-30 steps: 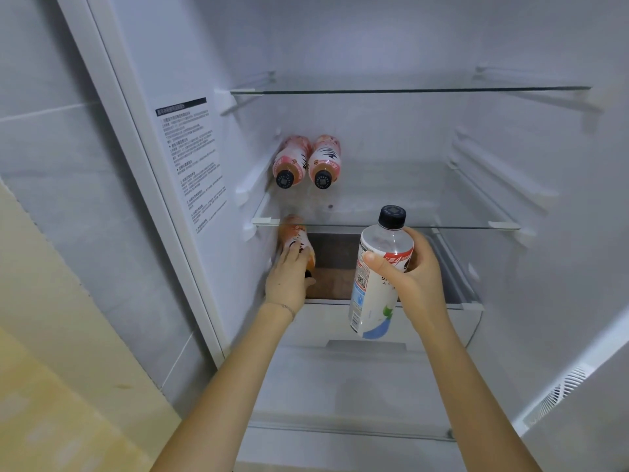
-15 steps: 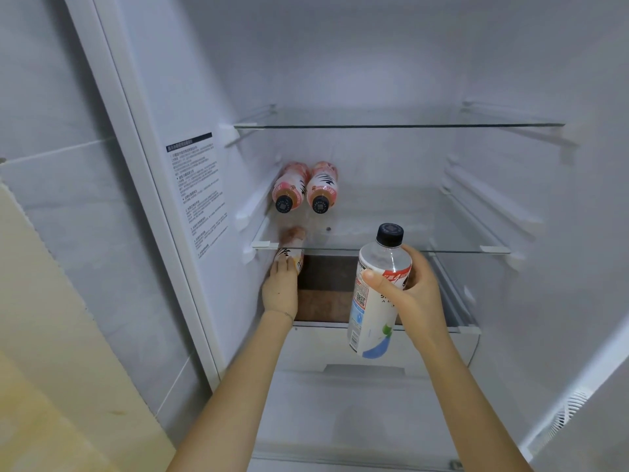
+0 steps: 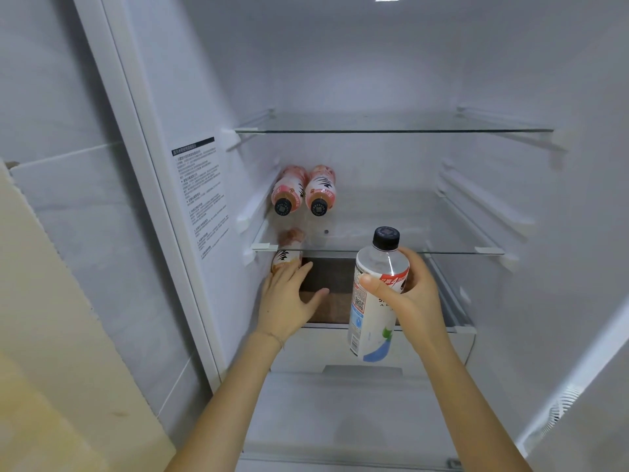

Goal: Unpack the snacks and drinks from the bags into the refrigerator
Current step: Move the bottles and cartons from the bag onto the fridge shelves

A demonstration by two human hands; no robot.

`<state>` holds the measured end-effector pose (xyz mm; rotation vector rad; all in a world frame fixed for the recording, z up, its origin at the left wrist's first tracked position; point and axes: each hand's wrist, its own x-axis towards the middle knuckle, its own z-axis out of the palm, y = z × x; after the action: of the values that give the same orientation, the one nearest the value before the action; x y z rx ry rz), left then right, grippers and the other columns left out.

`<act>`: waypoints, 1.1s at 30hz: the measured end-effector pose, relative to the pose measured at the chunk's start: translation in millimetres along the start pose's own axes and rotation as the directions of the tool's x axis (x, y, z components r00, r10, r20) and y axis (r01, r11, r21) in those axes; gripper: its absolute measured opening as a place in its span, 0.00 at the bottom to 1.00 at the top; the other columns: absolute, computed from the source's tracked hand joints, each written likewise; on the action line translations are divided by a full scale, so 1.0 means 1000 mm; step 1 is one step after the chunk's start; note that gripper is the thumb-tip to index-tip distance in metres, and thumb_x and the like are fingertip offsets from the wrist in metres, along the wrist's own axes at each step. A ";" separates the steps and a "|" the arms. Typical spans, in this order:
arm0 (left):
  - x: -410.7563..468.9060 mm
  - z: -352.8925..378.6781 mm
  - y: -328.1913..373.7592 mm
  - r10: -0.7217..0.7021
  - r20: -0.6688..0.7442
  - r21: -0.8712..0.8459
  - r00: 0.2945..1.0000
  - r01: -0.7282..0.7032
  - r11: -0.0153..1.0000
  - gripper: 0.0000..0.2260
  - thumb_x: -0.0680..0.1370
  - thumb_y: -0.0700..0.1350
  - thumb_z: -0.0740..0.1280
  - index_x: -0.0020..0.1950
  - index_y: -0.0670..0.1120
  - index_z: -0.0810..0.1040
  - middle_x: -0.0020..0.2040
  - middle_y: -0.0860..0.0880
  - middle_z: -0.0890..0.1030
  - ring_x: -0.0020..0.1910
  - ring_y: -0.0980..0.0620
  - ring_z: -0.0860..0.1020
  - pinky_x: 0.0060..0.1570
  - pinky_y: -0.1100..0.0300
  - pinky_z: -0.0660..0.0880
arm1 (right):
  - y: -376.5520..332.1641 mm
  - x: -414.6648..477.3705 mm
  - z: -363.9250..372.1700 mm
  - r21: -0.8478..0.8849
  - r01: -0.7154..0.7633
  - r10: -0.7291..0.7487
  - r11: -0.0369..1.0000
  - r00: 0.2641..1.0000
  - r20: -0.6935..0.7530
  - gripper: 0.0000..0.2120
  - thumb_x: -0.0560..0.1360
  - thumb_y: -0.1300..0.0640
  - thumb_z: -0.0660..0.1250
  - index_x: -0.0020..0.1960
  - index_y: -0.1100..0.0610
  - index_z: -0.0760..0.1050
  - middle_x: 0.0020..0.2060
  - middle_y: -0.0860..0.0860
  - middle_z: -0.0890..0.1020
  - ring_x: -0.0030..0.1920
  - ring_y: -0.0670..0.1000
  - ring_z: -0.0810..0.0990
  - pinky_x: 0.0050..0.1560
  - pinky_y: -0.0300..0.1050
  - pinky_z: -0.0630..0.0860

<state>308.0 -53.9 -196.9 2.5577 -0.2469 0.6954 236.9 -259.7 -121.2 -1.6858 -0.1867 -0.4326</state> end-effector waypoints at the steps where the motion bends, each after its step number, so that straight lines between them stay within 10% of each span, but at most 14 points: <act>1: -0.004 -0.007 0.005 0.006 0.031 -0.010 0.999 -0.005 1.000 0.33 0.73 0.69 0.58 0.73 0.53 0.69 0.73 0.52 0.69 0.73 0.52 0.65 0.71 0.49 0.64 | -0.001 -0.001 0.000 -0.001 0.008 -0.008 1.000 1.000 -0.003 0.22 0.67 0.57 0.76 0.51 0.39 0.69 0.46 0.34 0.76 0.46 0.40 0.78 0.43 0.33 0.72; 12: -0.025 -0.072 0.044 0.082 0.266 0.028 0.960 -0.093 0.995 0.36 0.70 0.74 0.53 0.74 0.58 0.65 0.72 0.56 0.70 0.70 0.56 0.67 0.68 0.57 0.66 | -0.053 0.003 -0.005 0.131 0.166 -0.164 0.977 0.986 -0.028 0.28 0.61 0.45 0.79 0.56 0.40 0.70 0.47 0.32 0.80 0.50 0.39 0.80 0.47 0.35 0.78; 20: -0.009 -0.096 0.057 0.130 0.340 -0.014 0.931 -0.134 0.991 0.31 0.74 0.72 0.54 0.75 0.62 0.59 0.68 0.57 0.73 0.63 0.56 0.73 0.58 0.57 0.75 | -0.089 0.028 -0.011 0.308 0.319 -0.303 0.896 0.948 -0.101 0.35 0.62 0.47 0.73 0.65 0.59 0.70 0.54 0.50 0.80 0.54 0.47 0.81 0.48 0.38 0.77; 33: -0.010 -0.104 0.057 0.066 0.393 0.027 0.917 -0.084 0.996 0.33 0.73 0.72 0.52 0.75 0.60 0.62 0.73 0.58 0.68 0.67 0.57 0.69 0.65 0.57 0.70 | -0.065 0.053 0.008 0.124 0.381 -0.371 0.916 0.924 -0.091 0.33 0.62 0.53 0.77 0.60 0.37 0.65 0.56 0.34 0.73 0.60 0.37 0.73 0.58 0.36 0.76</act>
<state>238.3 -52.4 -100.0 2.7229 -0.4679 0.2048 263.0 -247.7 -41.6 -1.4942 -0.4880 -0.7453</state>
